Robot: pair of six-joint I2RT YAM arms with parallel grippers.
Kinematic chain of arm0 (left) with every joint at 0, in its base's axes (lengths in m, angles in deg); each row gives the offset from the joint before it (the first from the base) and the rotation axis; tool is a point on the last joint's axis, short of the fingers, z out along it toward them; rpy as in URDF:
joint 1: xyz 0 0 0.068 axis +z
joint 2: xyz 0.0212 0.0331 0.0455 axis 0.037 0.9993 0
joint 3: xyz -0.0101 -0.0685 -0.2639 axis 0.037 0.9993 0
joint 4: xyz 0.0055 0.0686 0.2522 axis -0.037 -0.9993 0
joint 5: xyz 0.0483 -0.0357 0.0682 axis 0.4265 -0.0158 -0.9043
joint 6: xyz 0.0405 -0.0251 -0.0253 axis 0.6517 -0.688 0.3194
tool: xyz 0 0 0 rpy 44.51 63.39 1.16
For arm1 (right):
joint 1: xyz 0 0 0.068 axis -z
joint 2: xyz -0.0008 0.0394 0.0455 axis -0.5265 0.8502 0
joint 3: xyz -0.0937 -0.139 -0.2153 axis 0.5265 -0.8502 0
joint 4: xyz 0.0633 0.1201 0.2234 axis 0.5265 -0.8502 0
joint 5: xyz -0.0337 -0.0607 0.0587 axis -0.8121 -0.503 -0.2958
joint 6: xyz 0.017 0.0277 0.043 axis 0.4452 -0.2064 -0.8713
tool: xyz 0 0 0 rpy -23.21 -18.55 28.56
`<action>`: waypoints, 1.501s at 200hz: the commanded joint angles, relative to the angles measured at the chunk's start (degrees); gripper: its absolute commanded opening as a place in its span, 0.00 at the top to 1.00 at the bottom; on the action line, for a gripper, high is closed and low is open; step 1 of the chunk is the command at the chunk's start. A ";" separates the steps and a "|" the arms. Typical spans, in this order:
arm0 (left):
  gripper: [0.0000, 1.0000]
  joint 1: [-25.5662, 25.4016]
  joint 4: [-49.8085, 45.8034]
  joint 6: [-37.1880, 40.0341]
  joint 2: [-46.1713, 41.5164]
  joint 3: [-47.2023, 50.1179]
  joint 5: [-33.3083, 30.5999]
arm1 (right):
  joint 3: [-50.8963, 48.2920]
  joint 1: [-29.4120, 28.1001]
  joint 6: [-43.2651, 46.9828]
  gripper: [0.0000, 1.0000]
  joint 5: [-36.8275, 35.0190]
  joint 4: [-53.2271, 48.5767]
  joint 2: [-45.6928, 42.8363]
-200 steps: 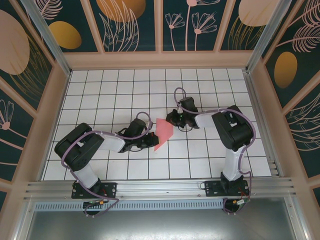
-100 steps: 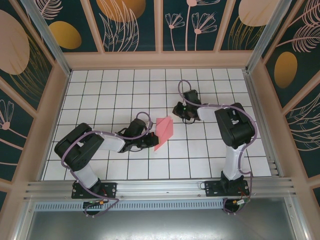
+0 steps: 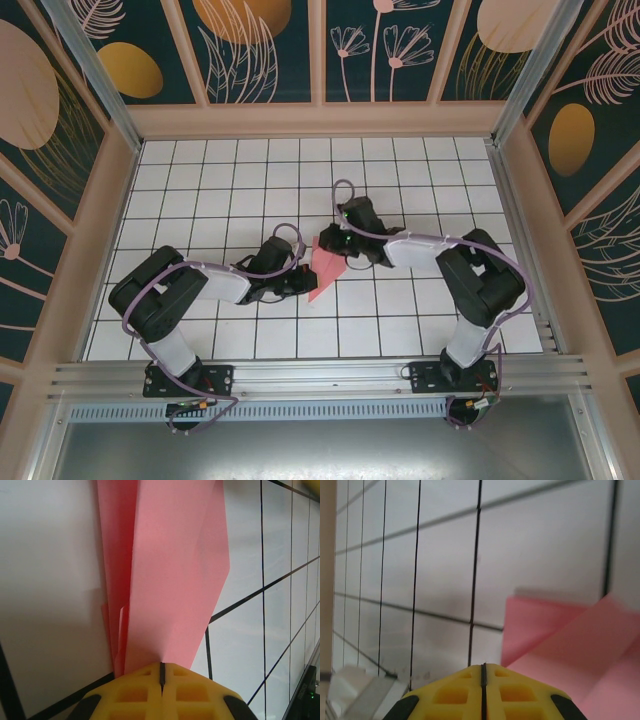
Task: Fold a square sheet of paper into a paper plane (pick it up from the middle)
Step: Fourth fold the wing at the center of the table.
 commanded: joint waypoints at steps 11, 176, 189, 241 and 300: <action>1.00 0.10 -15.09 1.89 2.62 2.79 -3.89 | -2.33 -2.73 -2.60 0.92 -0.18 2.93 1.61; 1.00 0.11 -14.49 2.06 2.59 4.55 -4.33 | 3.38 6.97 3.40 0.91 -6.89 -4.04 9.66; 1.00 0.15 -14.50 2.06 2.60 4.52 -4.15 | 4.44 8.52 3.76 0.91 -6.78 -4.85 10.33; 1.00 0.23 -14.61 2.15 2.59 4.65 -4.24 | 6.83 10.31 3.59 0.91 -6.93 -6.15 11.38; 1.00 0.12 -14.80 2.34 2.59 4.67 -4.50 | 11.74 11.28 6.43 0.90 -5.32 -9.92 10.63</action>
